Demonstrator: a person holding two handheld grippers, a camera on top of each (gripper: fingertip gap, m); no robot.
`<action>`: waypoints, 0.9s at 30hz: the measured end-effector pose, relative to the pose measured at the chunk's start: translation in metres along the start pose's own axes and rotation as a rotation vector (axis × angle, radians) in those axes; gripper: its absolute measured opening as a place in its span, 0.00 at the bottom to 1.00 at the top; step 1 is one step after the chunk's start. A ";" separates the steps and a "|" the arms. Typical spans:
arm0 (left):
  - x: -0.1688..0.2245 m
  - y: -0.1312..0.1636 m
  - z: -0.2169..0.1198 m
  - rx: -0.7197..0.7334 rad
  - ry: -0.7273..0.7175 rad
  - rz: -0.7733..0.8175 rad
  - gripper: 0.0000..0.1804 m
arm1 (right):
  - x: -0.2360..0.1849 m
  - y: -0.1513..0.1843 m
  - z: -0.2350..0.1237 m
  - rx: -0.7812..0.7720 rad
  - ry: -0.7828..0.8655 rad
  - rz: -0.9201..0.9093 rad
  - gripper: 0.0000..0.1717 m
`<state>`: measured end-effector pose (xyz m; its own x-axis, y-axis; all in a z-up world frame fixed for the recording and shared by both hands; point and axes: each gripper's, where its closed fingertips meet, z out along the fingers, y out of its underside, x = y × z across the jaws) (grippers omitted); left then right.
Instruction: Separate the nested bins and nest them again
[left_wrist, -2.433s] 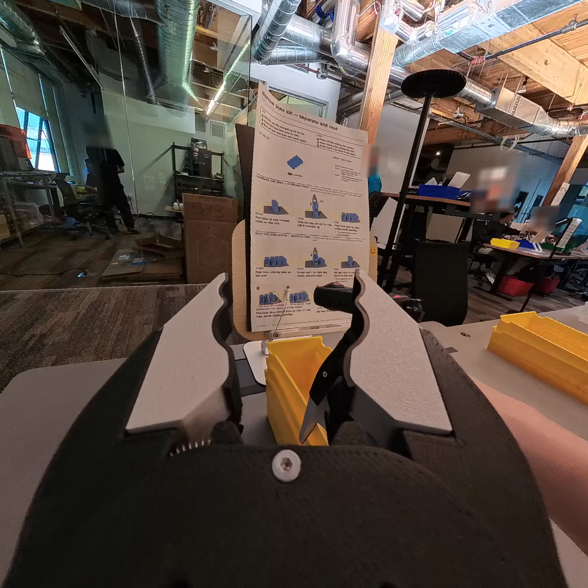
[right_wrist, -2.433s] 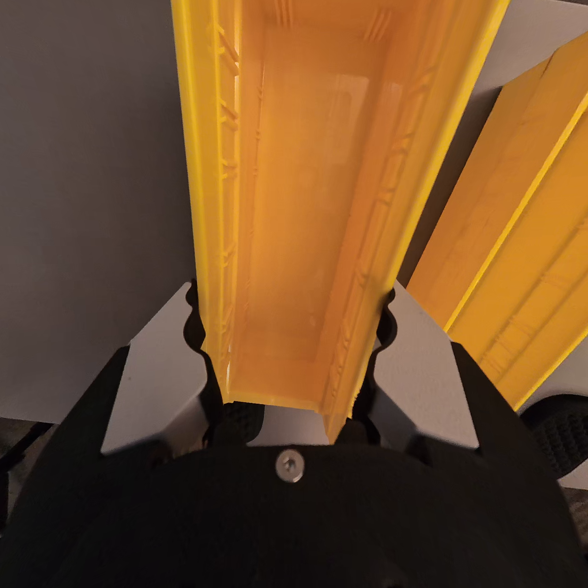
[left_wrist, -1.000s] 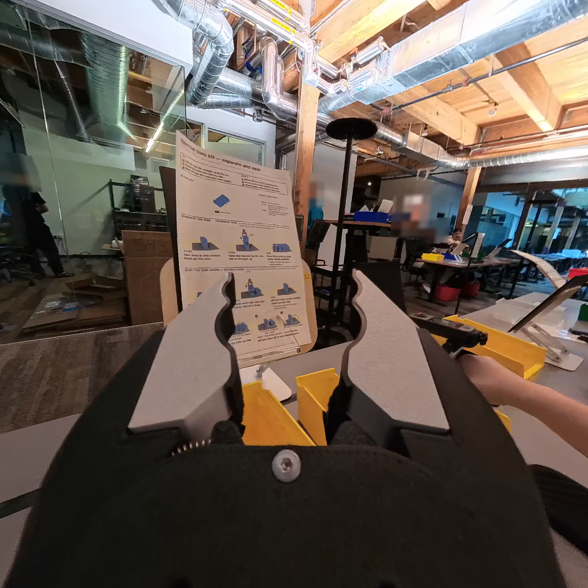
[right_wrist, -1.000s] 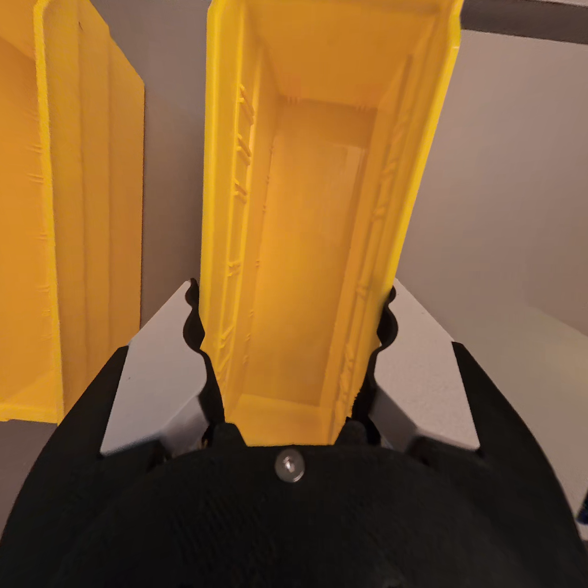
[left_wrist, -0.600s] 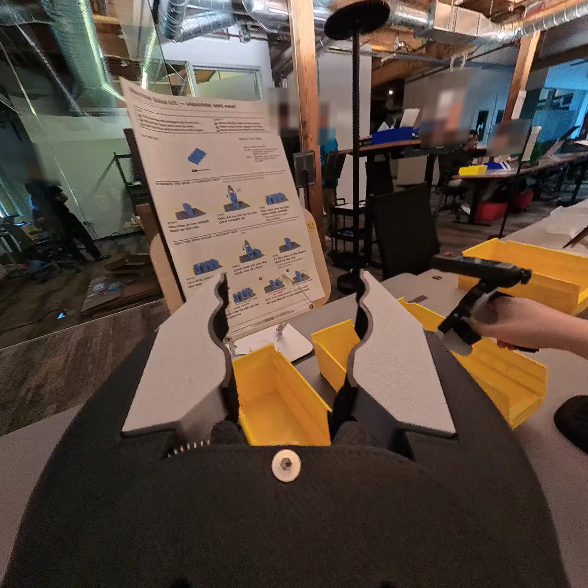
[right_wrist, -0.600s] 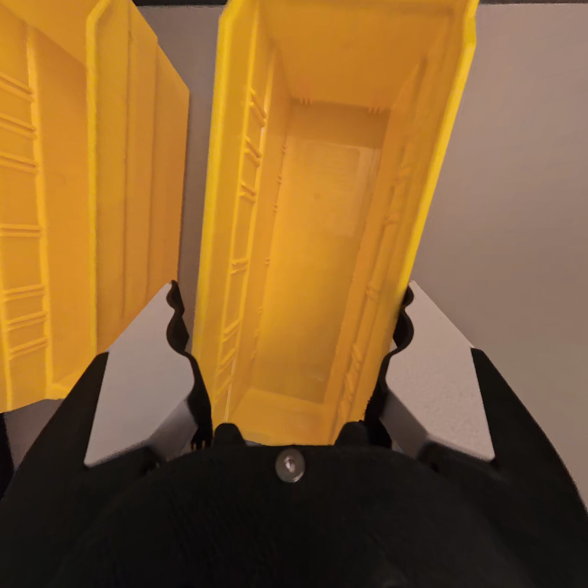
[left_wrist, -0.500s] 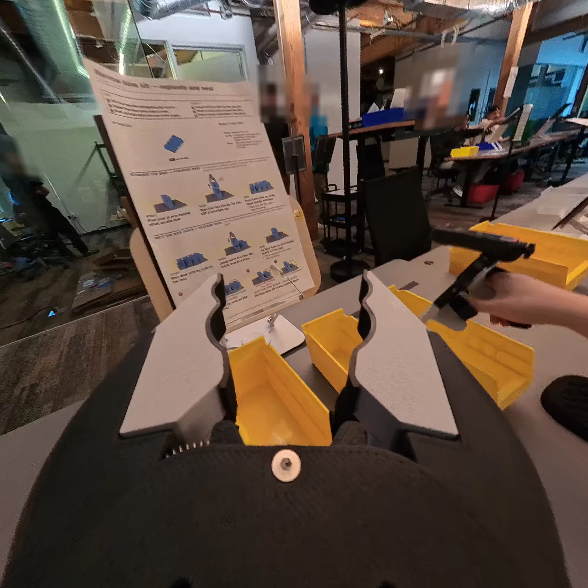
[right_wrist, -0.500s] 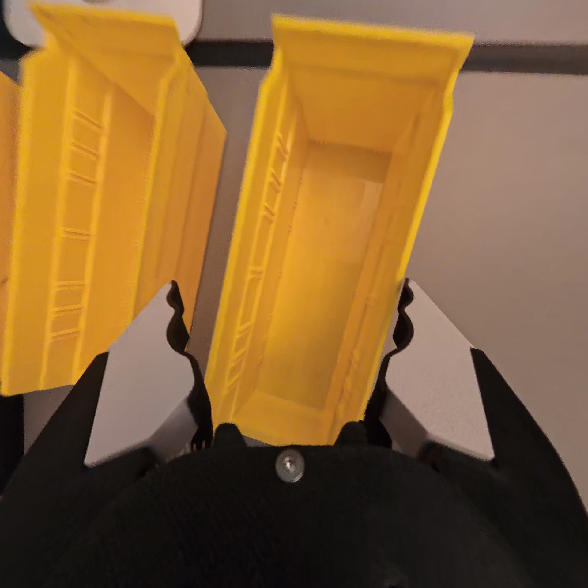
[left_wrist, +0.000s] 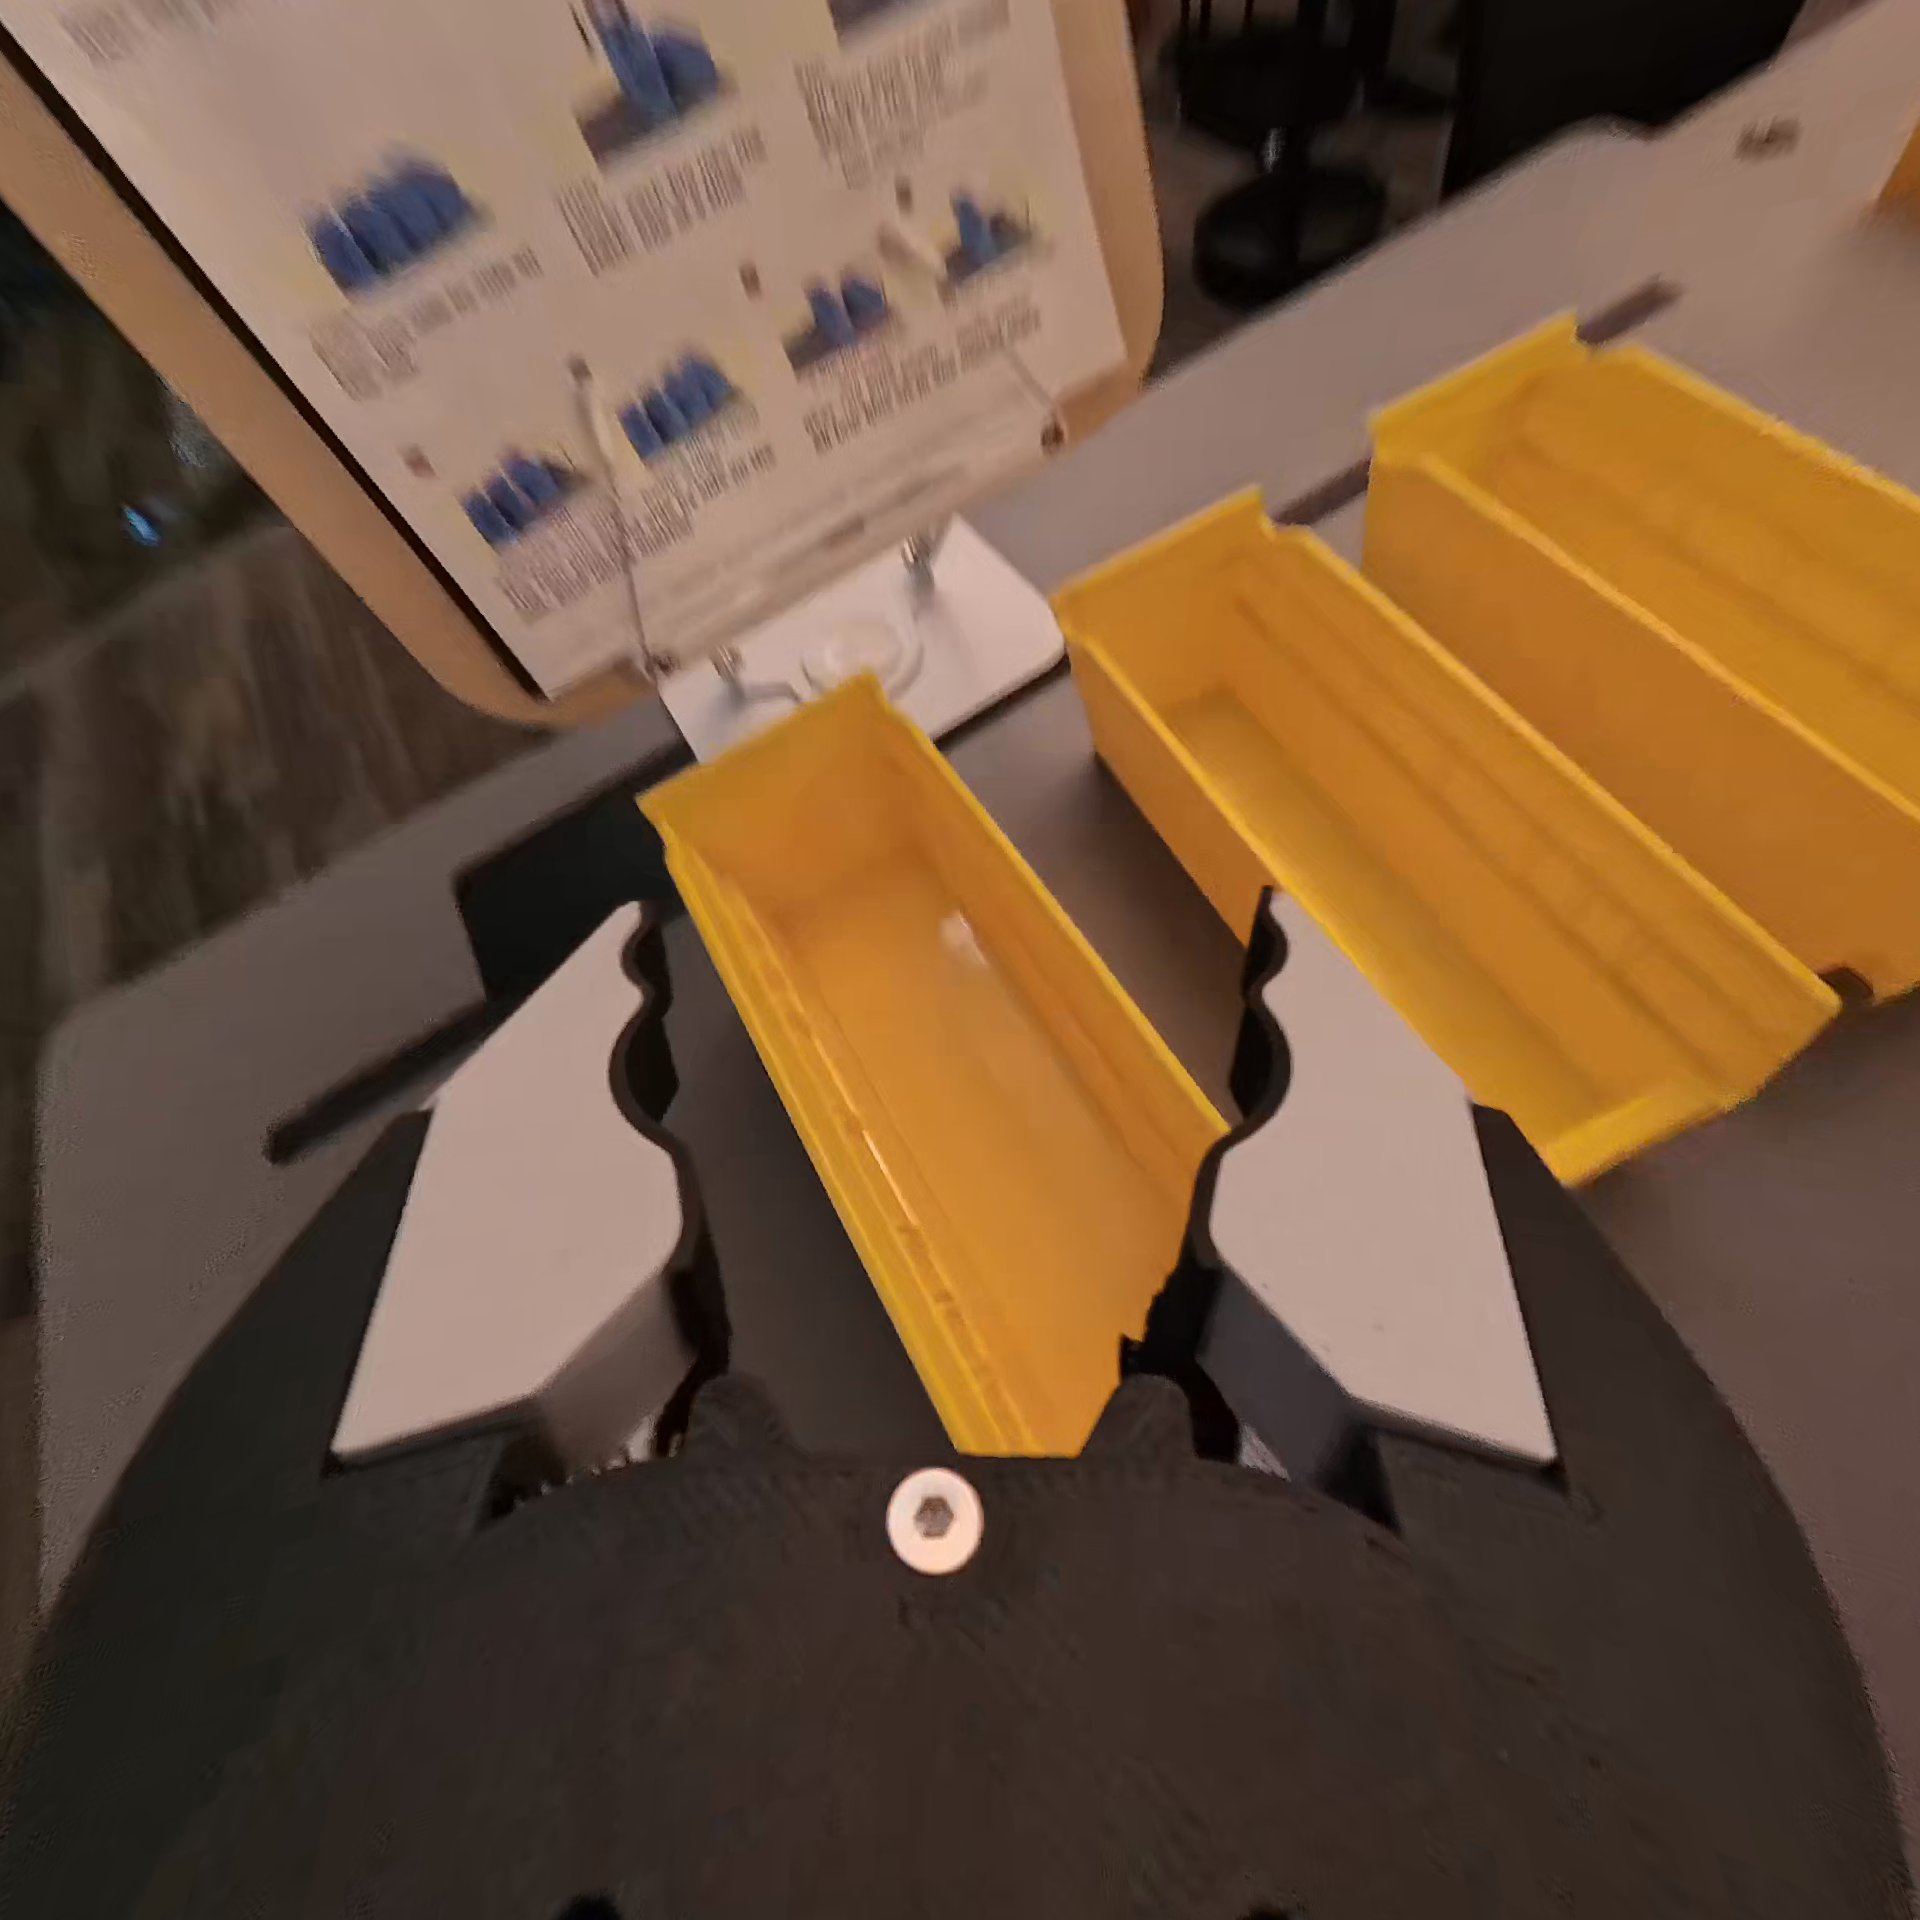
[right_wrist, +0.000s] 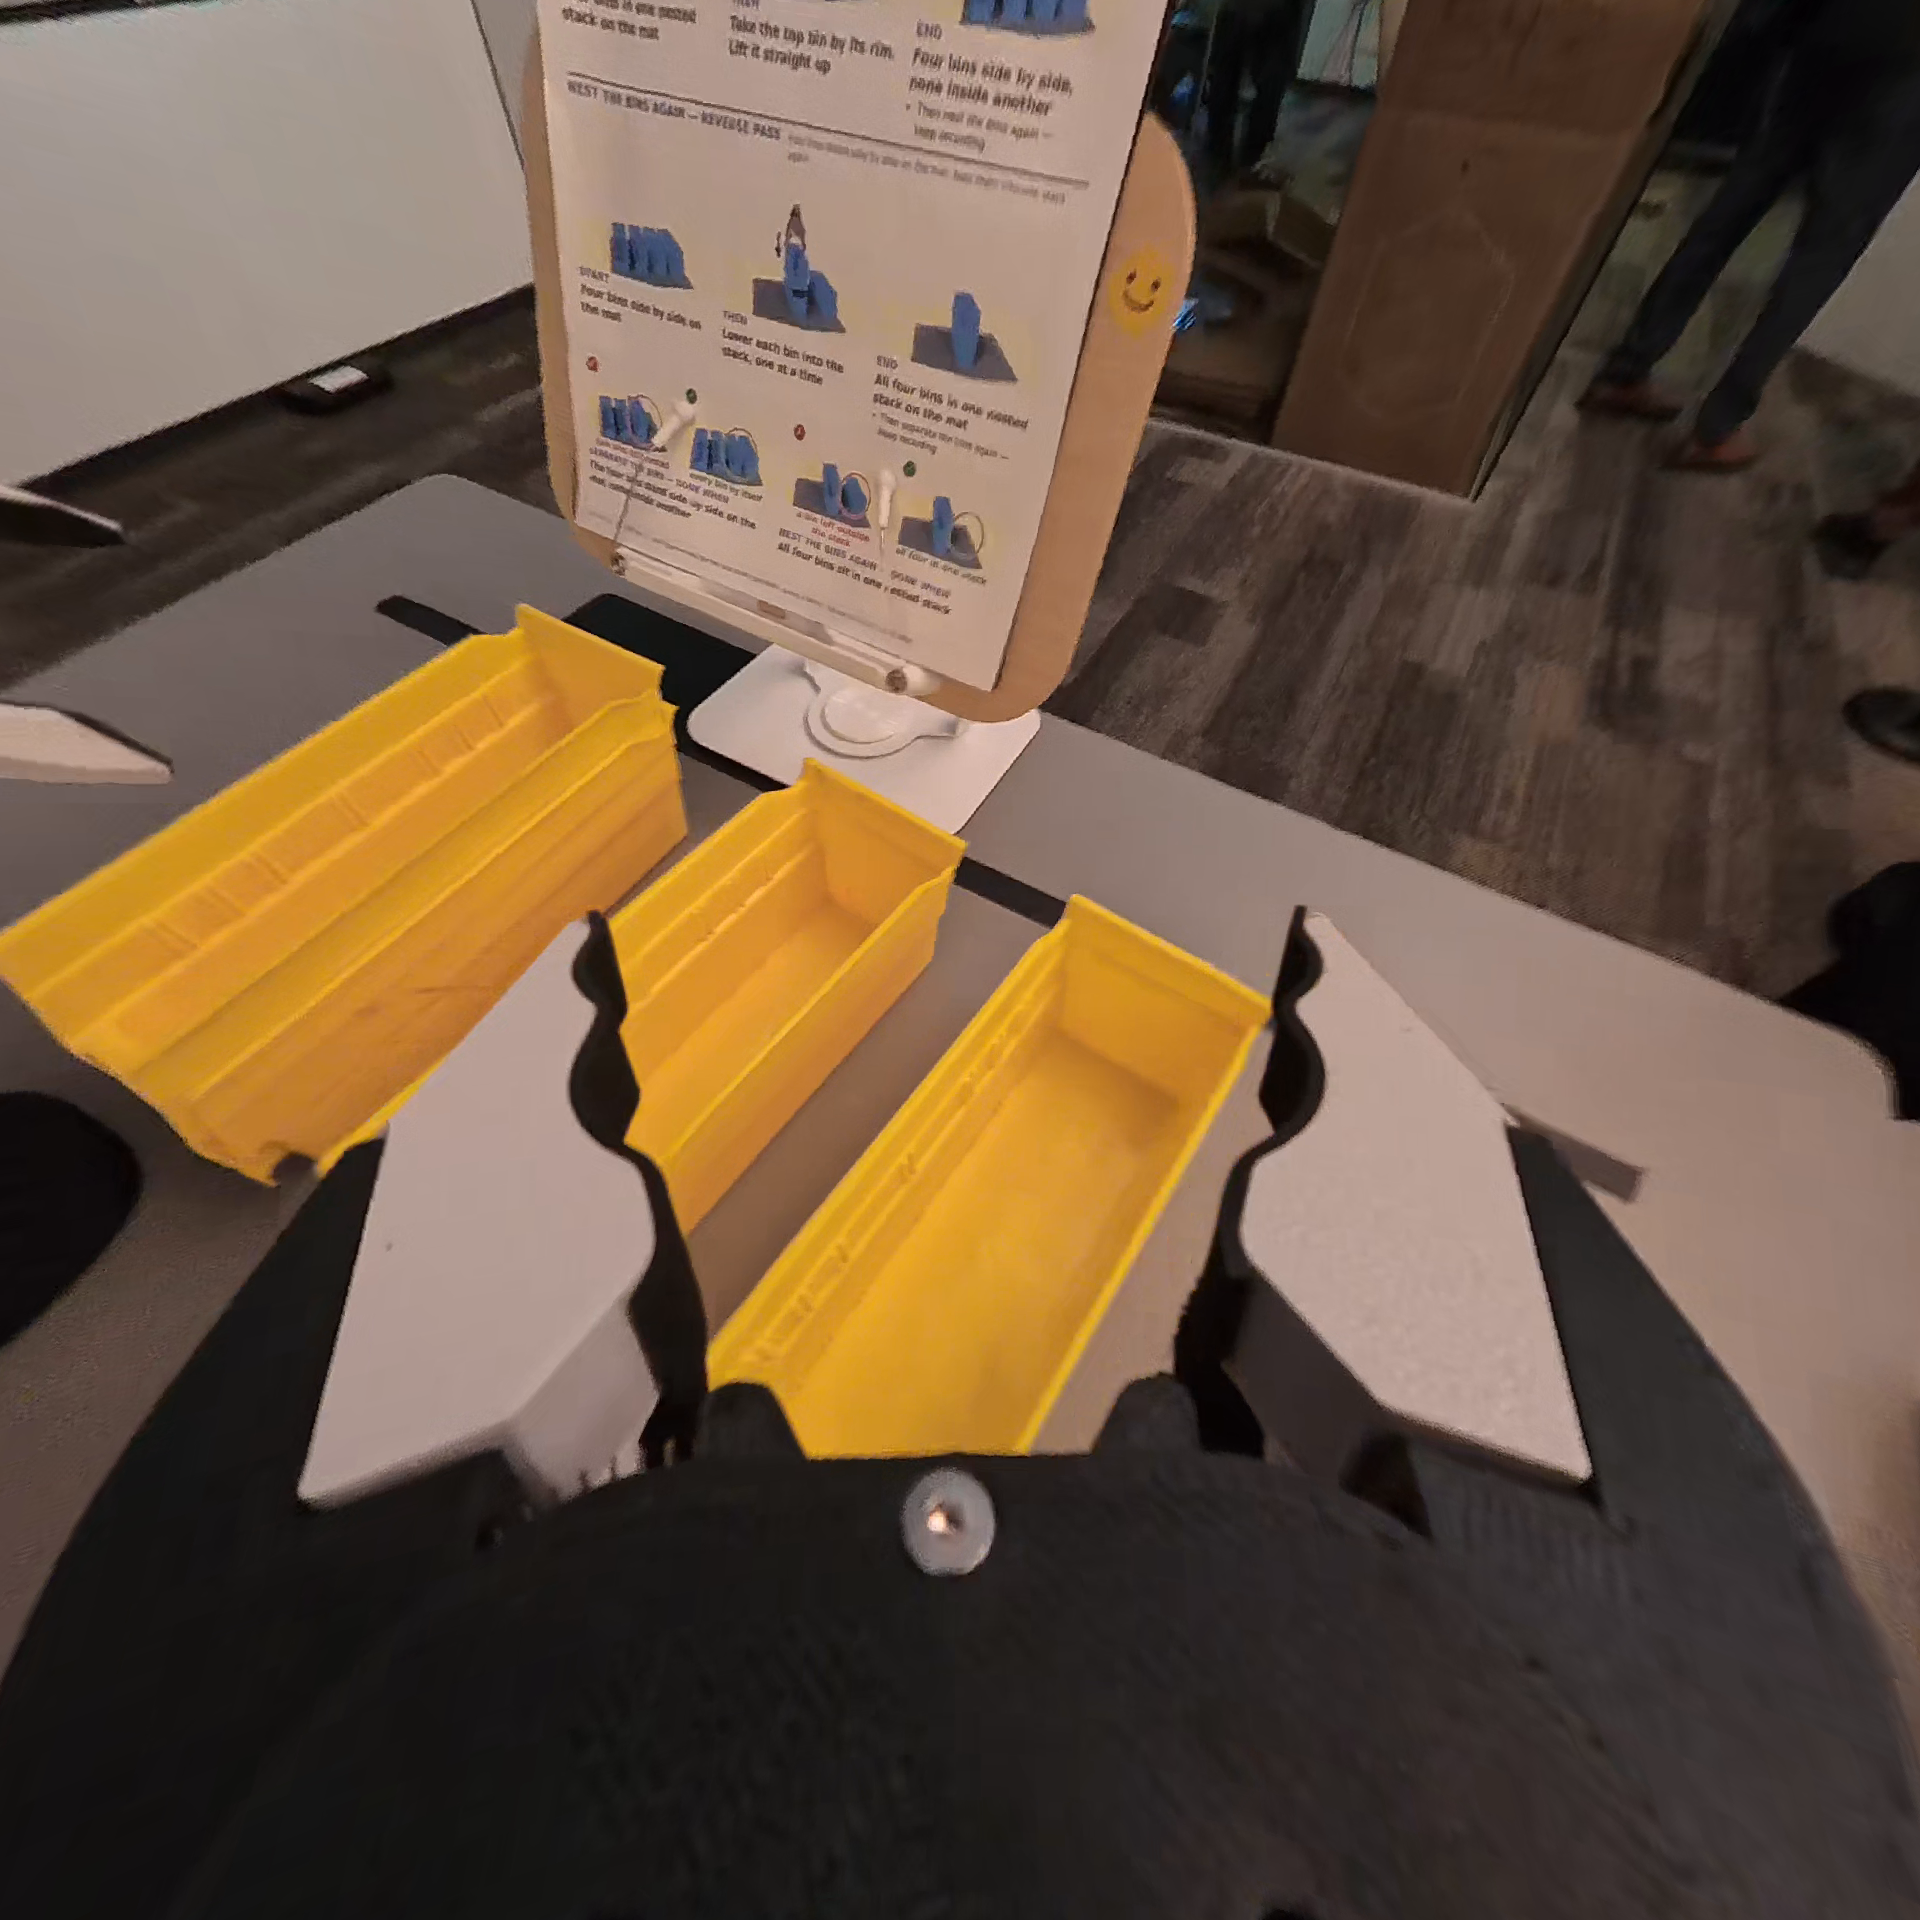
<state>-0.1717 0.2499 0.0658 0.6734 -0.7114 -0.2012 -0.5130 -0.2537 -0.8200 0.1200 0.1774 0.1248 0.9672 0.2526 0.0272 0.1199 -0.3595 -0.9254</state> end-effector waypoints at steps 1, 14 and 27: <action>0.002 0.007 0.006 -0.071 0.025 -0.031 0.63 | 0.006 -0.003 -0.002 0.015 0.015 -0.019 0.72; -0.009 0.073 0.052 -0.612 -0.055 -0.359 0.70 | 0.044 0.019 -0.006 0.080 -0.109 0.142 0.62; -0.001 0.117 0.080 -0.862 -0.134 -0.386 0.73 | 0.064 0.025 -0.018 0.070 -0.144 0.216 0.62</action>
<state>-0.1899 0.2731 -0.0724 0.9060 -0.4106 -0.1026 -0.4228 -0.8889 -0.1764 0.1893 0.1680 0.1099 0.9261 0.3042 -0.2231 -0.1064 -0.3568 -0.9281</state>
